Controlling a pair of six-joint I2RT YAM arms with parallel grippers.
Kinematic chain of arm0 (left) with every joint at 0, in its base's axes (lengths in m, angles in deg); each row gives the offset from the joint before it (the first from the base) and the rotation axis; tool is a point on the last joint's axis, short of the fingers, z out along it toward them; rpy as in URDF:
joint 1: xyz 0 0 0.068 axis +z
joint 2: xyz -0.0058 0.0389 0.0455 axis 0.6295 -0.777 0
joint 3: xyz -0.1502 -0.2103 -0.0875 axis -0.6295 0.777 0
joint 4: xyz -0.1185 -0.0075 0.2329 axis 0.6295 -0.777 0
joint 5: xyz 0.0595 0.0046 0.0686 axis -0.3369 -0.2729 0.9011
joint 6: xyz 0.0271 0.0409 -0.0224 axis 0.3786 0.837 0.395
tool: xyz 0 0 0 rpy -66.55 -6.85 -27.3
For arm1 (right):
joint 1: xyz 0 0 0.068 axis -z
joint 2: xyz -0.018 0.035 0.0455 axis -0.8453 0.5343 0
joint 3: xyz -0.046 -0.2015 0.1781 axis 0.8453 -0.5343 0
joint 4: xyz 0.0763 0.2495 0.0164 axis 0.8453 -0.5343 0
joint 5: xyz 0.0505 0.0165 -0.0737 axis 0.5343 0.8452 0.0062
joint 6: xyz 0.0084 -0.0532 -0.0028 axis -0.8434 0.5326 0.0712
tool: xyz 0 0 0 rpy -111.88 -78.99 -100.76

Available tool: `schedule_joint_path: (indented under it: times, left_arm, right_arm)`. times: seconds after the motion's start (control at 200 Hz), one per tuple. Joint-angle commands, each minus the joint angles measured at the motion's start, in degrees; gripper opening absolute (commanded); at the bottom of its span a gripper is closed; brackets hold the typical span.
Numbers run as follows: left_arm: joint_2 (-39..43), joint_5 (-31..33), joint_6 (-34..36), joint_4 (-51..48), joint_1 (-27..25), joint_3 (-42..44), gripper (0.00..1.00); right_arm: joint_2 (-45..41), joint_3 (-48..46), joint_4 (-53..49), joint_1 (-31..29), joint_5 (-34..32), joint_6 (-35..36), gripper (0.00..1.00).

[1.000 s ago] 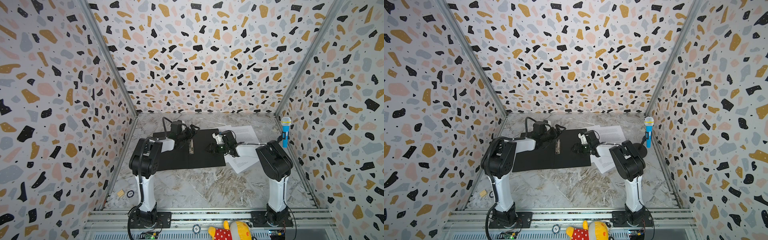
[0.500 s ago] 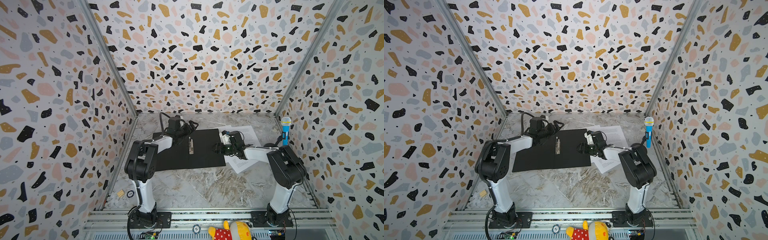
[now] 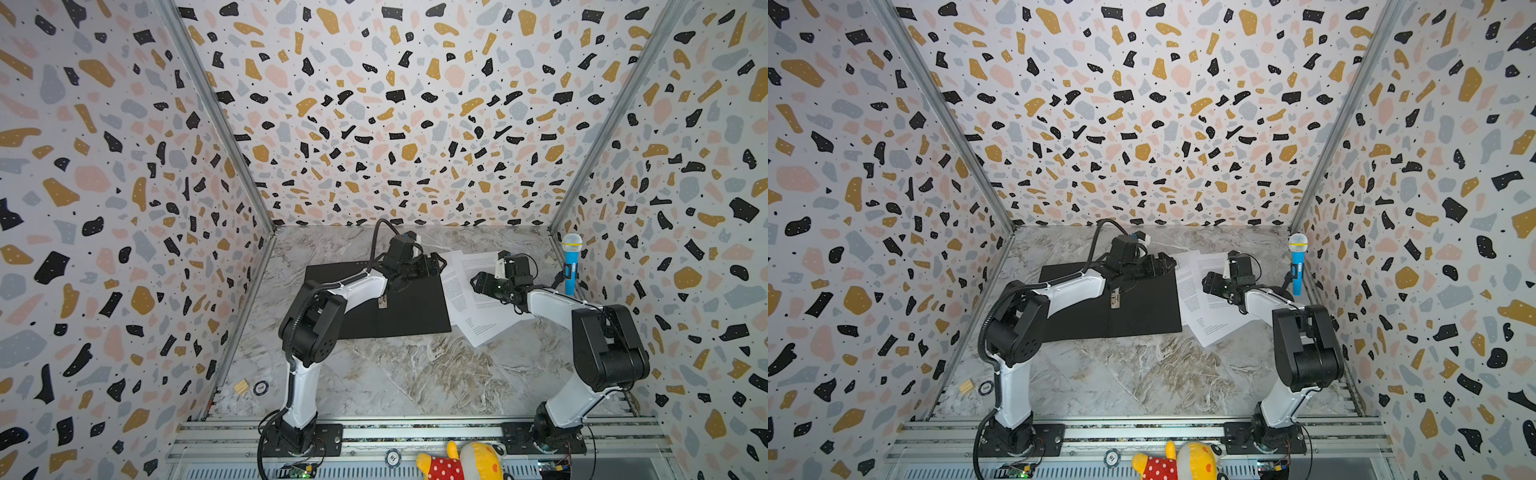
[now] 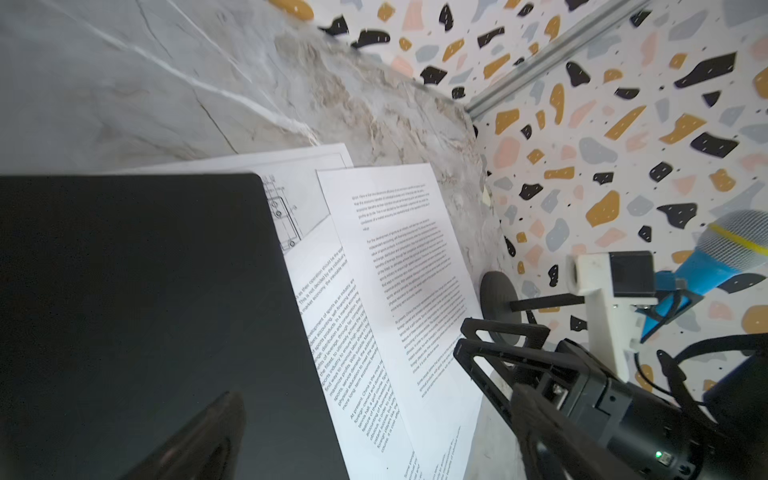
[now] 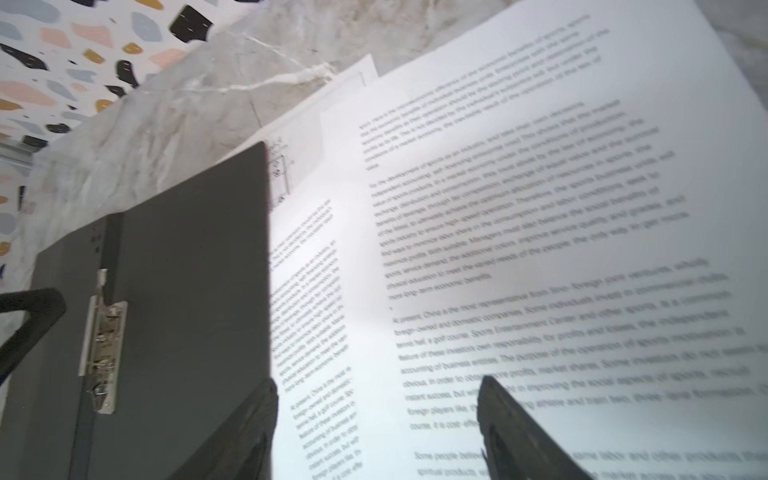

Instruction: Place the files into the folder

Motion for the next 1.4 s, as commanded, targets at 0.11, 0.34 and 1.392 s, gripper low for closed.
schedule_joint_path:
  times: [0.11, 0.34, 1.392]
  left_arm:
    - [-6.1, -2.9, -1.6, 0.9, -3.2, -5.5, 1.00]
    - [-9.7, -5.3, -2.9, 1.5, -5.4, -8.8, 1.00]
    - [-16.9, -7.7, -3.5, -1.1, -8.8, -15.6, 1.00]
  right_arm:
    - [-0.4, -2.2, -4.3, 2.7, -2.0, 1.4, 0.77]
    - [-1.0, -5.0, -5.6, 3.6, -0.7, 1.4, 0.76]
    - [-12.7, -11.5, -6.7, 6.5, -0.6, 0.2, 0.75]
